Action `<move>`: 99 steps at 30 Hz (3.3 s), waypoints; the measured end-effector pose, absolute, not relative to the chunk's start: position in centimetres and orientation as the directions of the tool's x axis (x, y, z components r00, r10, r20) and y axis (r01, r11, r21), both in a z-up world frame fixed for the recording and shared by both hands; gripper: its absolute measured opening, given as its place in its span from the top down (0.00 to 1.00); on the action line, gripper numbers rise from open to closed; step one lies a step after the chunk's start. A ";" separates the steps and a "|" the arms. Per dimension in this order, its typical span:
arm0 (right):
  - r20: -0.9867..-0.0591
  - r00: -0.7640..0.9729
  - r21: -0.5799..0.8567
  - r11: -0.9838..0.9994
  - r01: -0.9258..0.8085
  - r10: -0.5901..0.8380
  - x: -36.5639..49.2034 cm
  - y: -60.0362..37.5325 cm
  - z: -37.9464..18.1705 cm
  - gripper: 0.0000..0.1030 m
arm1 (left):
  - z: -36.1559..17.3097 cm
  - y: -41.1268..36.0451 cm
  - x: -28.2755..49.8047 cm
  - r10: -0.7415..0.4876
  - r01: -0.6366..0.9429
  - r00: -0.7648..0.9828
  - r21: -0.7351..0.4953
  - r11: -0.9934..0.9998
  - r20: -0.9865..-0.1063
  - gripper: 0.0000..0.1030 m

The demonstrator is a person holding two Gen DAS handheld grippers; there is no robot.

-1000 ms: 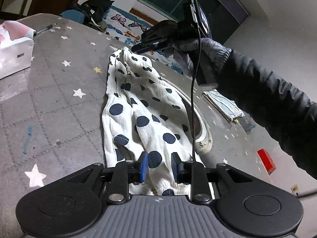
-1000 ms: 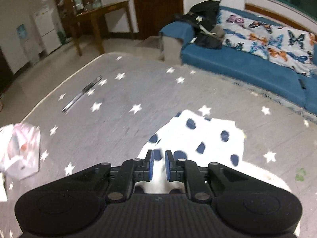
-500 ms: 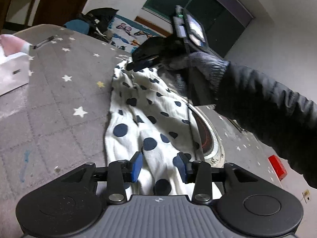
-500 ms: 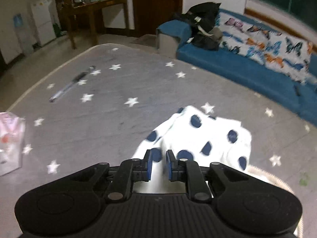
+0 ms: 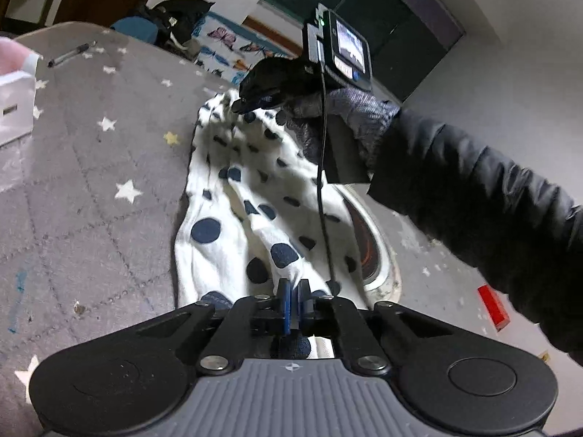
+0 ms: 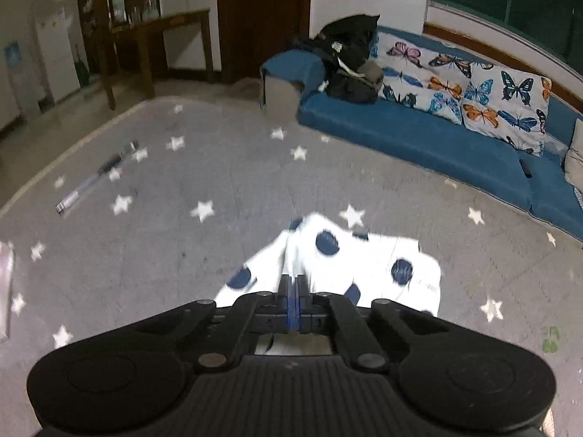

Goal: Fold clothes

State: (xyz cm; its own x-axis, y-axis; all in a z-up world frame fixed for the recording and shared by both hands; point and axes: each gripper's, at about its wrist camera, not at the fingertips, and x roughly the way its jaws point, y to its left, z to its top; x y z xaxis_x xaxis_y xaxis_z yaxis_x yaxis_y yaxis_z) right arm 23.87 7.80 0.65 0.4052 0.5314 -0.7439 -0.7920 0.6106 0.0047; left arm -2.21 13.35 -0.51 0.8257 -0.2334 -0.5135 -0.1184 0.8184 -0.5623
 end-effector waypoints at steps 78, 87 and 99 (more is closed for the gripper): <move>-0.776 -0.077 0.079 -0.025 -0.997 0.626 0.0 -12.4 2.7 0.58 | 0.2 16.0 -11.3 -0.184 -0.263 0.771 -0.567 0.780 -0.610 0.93; -0.783 -0.105 0.071 -0.079 -0.994 0.613 -2.1 -13.8 1.7 0.58 | 0.2 16.9 -11.6 -0.119 -0.304 0.737 -0.484 0.821 -0.665 0.83; -0.728 0.072 0.139 0.250 -0.958 0.682 6.7 -15.4 3.3 0.60 | 1.8 16.4 -5.6 -0.149 -0.167 0.798 -0.452 0.876 -0.584 0.84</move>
State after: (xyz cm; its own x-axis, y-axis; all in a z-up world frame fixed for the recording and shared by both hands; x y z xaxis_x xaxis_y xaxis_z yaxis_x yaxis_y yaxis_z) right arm 6.68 -15.39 3.31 0.0724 0.6822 -0.7276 -0.9582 0.2500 0.1391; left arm -5.58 16.39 1.81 0.7979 -0.1495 -0.5839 -0.1670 0.8760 -0.4525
